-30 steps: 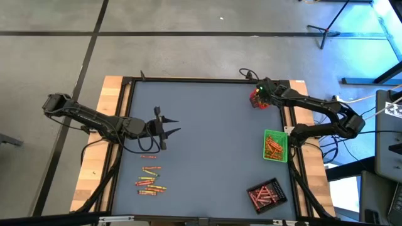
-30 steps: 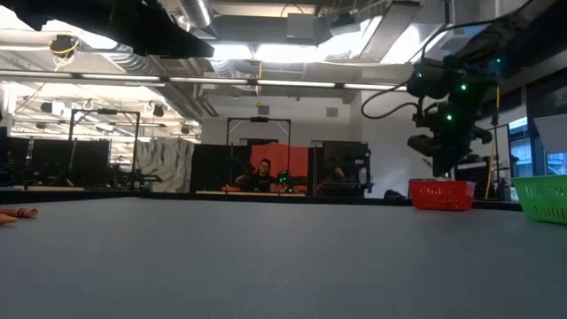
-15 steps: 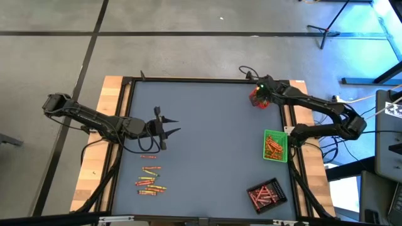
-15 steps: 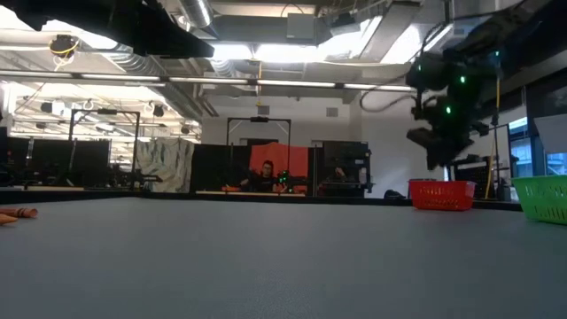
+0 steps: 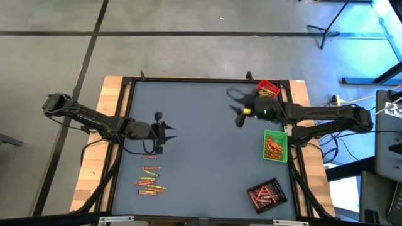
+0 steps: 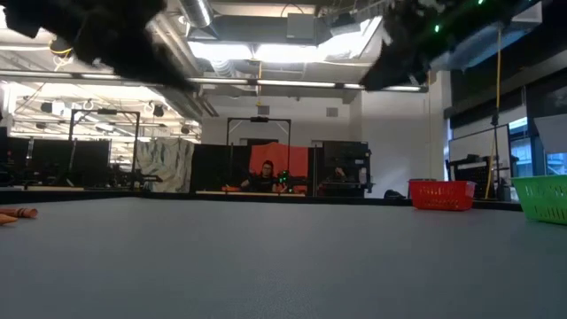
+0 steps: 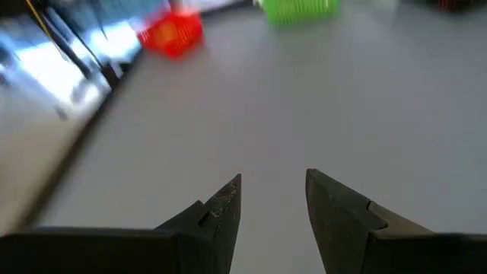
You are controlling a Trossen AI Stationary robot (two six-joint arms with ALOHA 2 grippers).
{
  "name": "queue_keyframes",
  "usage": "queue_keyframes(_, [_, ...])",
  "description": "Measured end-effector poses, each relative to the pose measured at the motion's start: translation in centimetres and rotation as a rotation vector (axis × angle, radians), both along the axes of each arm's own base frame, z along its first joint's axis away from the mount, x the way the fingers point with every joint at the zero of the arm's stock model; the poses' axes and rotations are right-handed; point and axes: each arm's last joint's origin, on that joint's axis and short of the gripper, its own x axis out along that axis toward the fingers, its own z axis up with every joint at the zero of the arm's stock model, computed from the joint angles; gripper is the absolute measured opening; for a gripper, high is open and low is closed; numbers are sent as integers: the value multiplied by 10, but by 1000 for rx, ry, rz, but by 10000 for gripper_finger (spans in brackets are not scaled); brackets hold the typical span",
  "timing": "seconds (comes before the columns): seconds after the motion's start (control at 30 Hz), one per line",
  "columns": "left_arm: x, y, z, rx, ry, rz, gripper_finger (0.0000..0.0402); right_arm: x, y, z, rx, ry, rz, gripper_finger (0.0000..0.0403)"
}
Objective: Sort crayons
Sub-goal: Put the orange crayon into the green bin
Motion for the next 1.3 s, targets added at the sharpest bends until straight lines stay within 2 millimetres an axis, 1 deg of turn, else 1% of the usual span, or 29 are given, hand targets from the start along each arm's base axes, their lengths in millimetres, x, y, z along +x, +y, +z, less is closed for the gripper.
queue_keyframes(0.13, [-8, -1, -11, -115, 165, -34, 131, 15, 37, 1, -9, -73, 163, 174])
queue_keyframes(0.27, [-11, -3, 0, -221, 324, -25, 131, 28, 71, -2, -60, -121, 315, 174])
queue_keyframes(0.4, [-13, -12, 11, -248, 483, -23, 131, 36, 95, -8, -108, -134, 417, 174])
queue_keyframes(0.5, [-14, -21, 7, -292, 631, -76, 131, 40, 106, -13, -132, -140, 461, 174])
queue_keyframes(0.63, [-11, -32, -9, -357, 798, -119, 131, 40, 110, -12, -136, -149, 476, 174])
queue_keyframes(0.77, [-6, -37, -28, -418, 946, -77, 131, 40, 110, -13, -129, -145, 473, 174])
queue_keyframes(0.87, [-4, -39, -41, -426, 1033, -24, 131, 40, 110, -14, -128, -138, 471, 174])
queue_keyframes(1.13, [3, -41, -71, -392, 1184, 54, 132, 40, 110, -14, -127, -137, 471, 174])
queue_keyframes(1.3, [6, -41, -80, -382, 1239, 78, 124, 40, 109, -14, -127, -135, 471, 174])
